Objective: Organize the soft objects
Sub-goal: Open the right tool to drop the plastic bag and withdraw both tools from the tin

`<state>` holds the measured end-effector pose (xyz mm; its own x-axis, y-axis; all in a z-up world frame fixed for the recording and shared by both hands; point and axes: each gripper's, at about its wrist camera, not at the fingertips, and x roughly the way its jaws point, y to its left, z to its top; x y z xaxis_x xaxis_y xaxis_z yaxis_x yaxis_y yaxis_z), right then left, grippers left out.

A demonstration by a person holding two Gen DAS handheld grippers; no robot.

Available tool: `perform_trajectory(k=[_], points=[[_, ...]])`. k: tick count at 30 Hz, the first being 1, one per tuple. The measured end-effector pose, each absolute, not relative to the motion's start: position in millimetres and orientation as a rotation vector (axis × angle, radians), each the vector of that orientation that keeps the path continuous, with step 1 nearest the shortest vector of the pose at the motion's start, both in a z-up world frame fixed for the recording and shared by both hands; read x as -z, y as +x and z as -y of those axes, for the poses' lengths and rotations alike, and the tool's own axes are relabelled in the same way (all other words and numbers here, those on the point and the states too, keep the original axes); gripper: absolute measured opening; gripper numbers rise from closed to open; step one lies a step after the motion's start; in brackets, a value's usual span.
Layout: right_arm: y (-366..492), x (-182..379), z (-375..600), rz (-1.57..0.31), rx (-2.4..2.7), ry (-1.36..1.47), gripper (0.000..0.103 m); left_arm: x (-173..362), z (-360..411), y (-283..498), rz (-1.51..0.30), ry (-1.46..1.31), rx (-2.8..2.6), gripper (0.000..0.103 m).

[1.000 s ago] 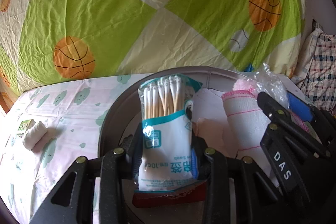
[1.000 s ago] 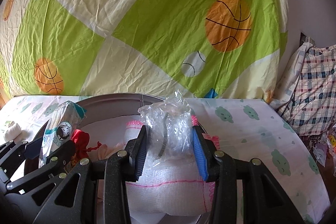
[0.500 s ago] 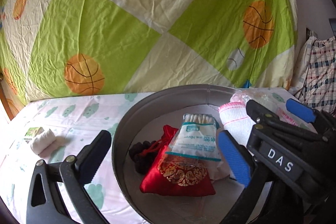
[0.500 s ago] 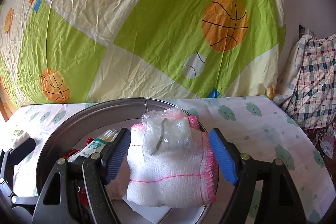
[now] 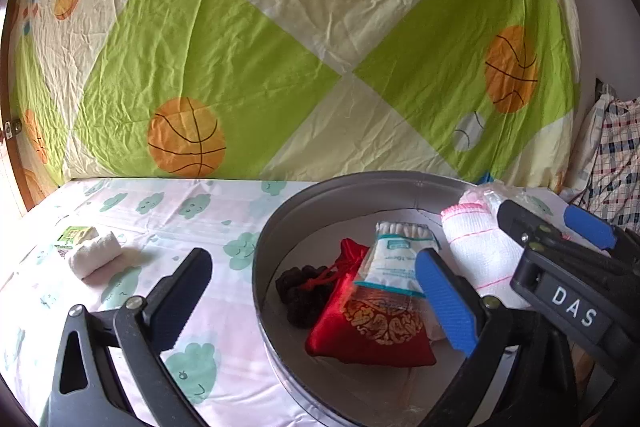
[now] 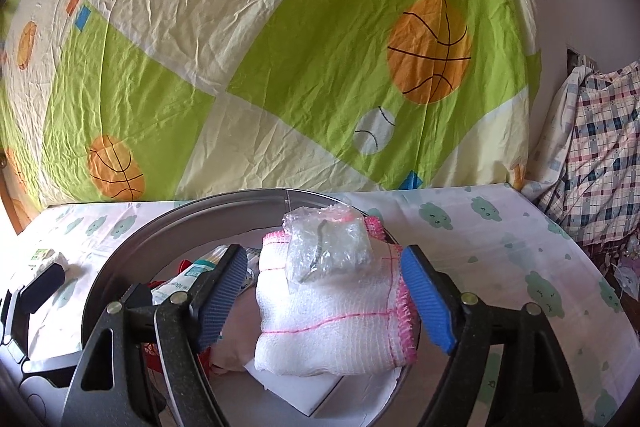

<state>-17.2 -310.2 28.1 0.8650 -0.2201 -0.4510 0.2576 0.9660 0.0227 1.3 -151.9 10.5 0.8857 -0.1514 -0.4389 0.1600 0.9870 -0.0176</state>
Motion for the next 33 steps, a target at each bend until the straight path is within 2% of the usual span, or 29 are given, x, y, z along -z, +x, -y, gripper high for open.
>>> perform_trajectory(k=[3, 5, 12, 33], points=[[-21.5, -27.8, 307.3, -0.441, 0.254, 0.073, 0.082, -9.5, 148.4, -1.2, -0.441, 0.024, 0.148, 0.103], [-25.6, -26.7, 306.6, -0.423, 0.257, 0.072, 0.088, -9.9, 145.2, -2.9, -0.433, 0.016, 0.151, 0.103], [-36.1, -26.3, 310.2, -0.378, 0.291, 0.114, 0.092, -11.9, 126.8, -7.1, -0.408, -0.057, 0.126, 0.103], [-63.9, -23.9, 292.5, -0.313, 0.393, 0.044, 0.092, -13.1, 109.1, -23.9, -0.39, -0.044, 0.138, 0.103]])
